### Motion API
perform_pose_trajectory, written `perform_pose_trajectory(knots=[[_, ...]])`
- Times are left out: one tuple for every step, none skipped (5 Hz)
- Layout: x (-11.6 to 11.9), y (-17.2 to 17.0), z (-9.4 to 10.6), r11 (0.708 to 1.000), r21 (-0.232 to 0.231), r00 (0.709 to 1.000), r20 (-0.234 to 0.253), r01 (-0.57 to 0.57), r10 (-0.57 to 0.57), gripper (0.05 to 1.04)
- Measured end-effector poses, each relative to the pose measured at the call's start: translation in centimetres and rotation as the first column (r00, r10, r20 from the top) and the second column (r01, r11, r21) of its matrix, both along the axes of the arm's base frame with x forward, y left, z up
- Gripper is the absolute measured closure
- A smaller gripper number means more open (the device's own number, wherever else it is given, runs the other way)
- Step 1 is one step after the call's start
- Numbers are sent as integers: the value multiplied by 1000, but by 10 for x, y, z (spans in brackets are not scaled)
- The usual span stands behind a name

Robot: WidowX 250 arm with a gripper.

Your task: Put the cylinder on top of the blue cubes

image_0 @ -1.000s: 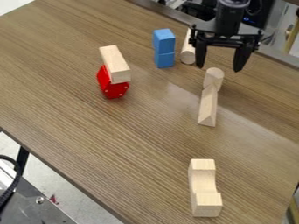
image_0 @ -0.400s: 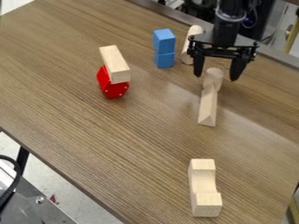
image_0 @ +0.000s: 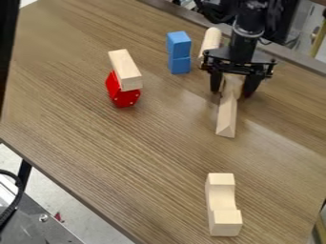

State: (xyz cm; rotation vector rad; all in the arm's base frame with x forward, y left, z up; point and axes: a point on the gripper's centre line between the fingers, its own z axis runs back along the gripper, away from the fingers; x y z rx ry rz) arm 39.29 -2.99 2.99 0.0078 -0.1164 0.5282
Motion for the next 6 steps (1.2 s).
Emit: perform_pose_trajectory(knots=[[1, 2, -1, 1000, 4, 1000, -1, -2, 2, 521], [2, 7, -1, 1000, 4, 1000, 1, -16, 16, 521], [1, 18, 3, 997, 13, 997, -7, -77, 77, 521], [-2, 43, 45, 973, -25, 972, 47, -229, 230, 521], [-11, 69, 80, 935, -59, 933, 76, -349, 353, 521], [-15, 82, 94, 916, -56, 913, 76, -397, 401, 521]])
